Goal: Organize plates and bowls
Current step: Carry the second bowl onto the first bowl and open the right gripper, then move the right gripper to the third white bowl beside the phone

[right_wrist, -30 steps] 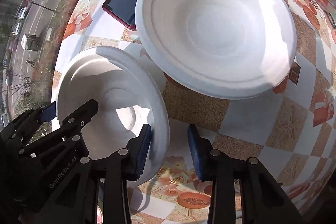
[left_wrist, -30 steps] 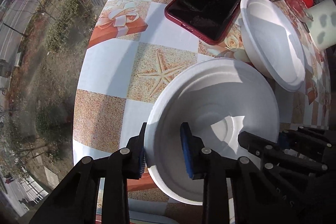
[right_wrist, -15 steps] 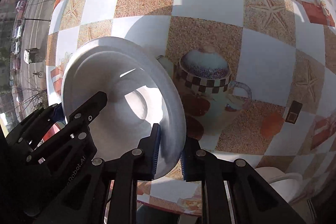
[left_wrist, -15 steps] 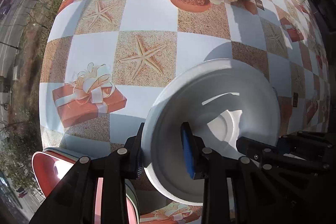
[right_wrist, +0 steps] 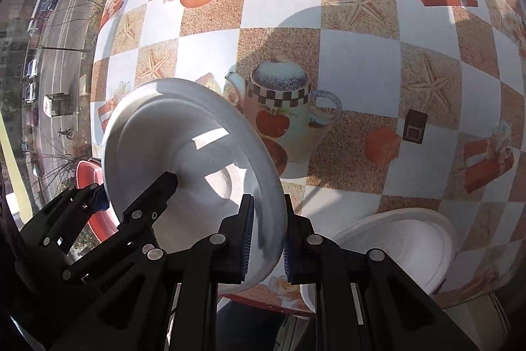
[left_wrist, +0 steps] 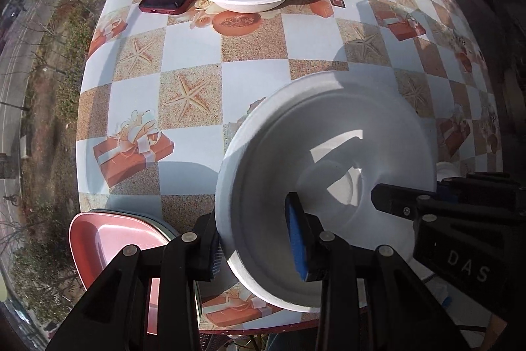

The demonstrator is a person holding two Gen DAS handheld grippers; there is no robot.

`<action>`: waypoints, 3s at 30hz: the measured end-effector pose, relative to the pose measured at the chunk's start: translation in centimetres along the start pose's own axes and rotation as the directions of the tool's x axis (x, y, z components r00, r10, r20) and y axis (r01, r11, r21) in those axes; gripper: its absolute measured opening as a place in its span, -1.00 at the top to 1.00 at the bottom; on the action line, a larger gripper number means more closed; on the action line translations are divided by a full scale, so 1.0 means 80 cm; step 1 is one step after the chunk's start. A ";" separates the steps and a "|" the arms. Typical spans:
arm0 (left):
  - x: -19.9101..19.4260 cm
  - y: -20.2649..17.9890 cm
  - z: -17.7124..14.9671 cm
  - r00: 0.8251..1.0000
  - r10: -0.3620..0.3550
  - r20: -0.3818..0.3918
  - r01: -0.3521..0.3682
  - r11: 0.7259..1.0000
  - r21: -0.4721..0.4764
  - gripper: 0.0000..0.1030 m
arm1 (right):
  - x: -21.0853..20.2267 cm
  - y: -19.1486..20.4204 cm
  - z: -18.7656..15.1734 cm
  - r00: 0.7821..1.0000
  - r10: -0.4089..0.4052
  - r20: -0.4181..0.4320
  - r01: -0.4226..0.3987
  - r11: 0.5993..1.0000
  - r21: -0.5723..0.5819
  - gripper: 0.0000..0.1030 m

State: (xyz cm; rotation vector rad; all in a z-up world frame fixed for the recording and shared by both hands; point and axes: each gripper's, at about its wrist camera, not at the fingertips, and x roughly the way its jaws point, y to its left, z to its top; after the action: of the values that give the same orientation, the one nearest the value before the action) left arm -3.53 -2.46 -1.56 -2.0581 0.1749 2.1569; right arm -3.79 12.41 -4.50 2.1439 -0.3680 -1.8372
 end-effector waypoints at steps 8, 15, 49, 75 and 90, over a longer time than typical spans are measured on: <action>-0.026 -0.094 -0.028 0.999 -0.041 0.009 0.037 0.972 0.231 0.30 | -0.056 -0.067 -0.062 0.999 -0.021 0.049 0.015 0.992 0.129 0.64; -0.001 -0.164 -0.019 0.998 -0.057 -0.037 0.067 0.920 0.386 0.30 | -0.067 -0.125 -0.117 0.999 -0.003 0.041 -0.008 0.963 0.269 0.64; 0.007 -0.114 -0.004 0.996 -0.037 -0.078 0.052 0.980 0.194 -0.50 | -0.054 -0.186 -0.123 0.998 -0.017 0.055 -0.010 0.889 0.458 -0.44; -0.022 0.037 0.097 0.997 0.059 0.053 -0.046 0.973 -0.226 -0.50 | -0.136 -0.106 0.110 0.961 -0.192 0.201 0.204 0.978 -0.038 -0.44; -0.001 0.087 0.183 0.956 0.267 0.124 -0.225 0.934 -0.279 -0.50 | -0.086 -0.015 0.211 0.980 -0.062 0.190 0.077 0.995 -0.070 -0.44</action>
State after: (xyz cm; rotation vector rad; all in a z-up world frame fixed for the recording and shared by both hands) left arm -19.22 -6.48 -0.93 -2.0785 0.1420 2.6140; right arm -21.50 15.21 -1.04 1.9621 -0.2611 -2.0651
